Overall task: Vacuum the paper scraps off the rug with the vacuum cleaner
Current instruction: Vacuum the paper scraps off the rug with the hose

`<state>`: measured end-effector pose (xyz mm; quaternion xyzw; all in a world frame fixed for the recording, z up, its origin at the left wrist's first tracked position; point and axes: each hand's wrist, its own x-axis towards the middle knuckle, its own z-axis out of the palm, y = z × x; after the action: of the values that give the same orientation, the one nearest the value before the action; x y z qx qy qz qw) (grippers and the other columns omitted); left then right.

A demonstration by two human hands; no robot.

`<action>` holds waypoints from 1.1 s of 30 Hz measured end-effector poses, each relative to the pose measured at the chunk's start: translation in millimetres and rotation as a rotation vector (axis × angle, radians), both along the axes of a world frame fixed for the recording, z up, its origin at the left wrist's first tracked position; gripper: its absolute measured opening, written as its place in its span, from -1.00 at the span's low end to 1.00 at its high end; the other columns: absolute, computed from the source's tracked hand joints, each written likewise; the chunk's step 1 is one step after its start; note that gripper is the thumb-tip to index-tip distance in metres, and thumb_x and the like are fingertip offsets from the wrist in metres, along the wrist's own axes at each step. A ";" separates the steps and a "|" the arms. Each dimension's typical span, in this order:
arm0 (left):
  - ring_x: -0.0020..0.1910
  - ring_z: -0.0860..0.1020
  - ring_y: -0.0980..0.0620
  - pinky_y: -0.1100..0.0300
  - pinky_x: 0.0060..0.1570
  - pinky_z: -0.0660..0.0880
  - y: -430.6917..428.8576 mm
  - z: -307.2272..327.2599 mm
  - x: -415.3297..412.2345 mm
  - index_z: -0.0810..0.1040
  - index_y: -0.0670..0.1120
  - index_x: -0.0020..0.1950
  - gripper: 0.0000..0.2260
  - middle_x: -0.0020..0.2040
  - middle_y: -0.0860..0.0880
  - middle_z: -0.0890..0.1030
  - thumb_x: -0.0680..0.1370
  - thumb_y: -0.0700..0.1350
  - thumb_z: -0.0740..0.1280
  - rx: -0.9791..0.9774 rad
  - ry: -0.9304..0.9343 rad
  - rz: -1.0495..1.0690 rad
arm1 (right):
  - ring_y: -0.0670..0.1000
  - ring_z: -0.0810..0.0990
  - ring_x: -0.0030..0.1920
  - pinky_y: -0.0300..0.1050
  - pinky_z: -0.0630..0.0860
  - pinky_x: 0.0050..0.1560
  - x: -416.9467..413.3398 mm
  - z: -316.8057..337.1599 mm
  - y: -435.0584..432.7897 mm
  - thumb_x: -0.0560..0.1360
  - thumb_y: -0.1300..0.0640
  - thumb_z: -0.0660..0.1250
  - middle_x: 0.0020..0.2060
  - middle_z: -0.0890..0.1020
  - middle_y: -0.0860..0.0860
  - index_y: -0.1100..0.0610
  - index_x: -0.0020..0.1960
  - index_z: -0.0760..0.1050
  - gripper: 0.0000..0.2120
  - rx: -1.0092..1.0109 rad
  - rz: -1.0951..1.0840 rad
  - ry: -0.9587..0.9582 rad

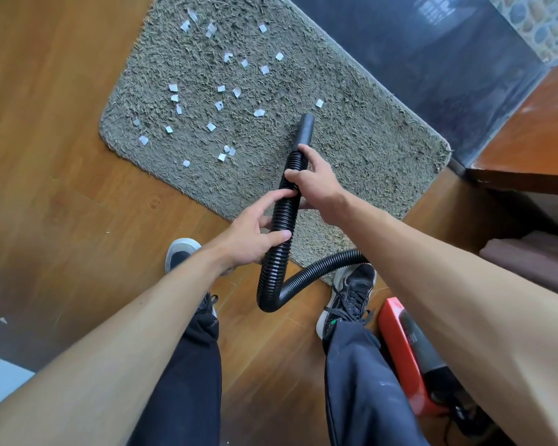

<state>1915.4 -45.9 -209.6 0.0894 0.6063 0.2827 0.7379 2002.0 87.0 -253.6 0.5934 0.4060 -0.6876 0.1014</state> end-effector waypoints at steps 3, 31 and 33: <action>-0.19 0.58 0.05 0.23 -0.39 0.53 4.8 -0.2 2.4 0.31 0.25 0.43 -0.44 0.00 -0.11 0.59 0.60 -0.30 0.29 0.004 0.014 -0.017 | -0.03 0.59 -0.04 0.04 0.63 -0.15 3.1 -1.5 3.5 0.57 0.30 0.24 0.16 0.52 0.07 -0.02 0.55 0.18 -0.39 0.011 -0.015 -0.001; -0.17 0.60 0.02 0.21 -0.38 0.53 15.9 5.1 3.4 0.34 0.29 0.39 -0.46 0.00 -0.10 0.59 0.59 -0.26 0.32 0.012 0.052 0.030 | -0.01 0.59 -0.03 0.02 0.63 -0.12 0.0 -3.6 12.0 0.59 0.29 0.23 0.10 0.54 0.04 -0.01 0.56 0.17 -0.41 0.007 -0.006 0.056; -0.16 0.61 0.01 0.20 -0.35 0.55 8.9 6.3 1.9 0.33 0.27 0.41 -0.45 0.01 -0.11 0.60 0.58 -0.27 0.32 0.006 0.061 0.061 | 0.00 0.60 -0.01 0.02 0.62 -0.13 -5.8 -3.8 7.4 0.58 0.29 0.23 0.19 0.53 0.08 -0.02 0.56 0.17 -0.40 -0.007 0.031 0.057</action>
<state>1917.3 -37.0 -203.3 0.0814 0.6302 0.3039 0.7099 1996.2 94.5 -257.4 0.5668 0.4155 -0.7040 0.1023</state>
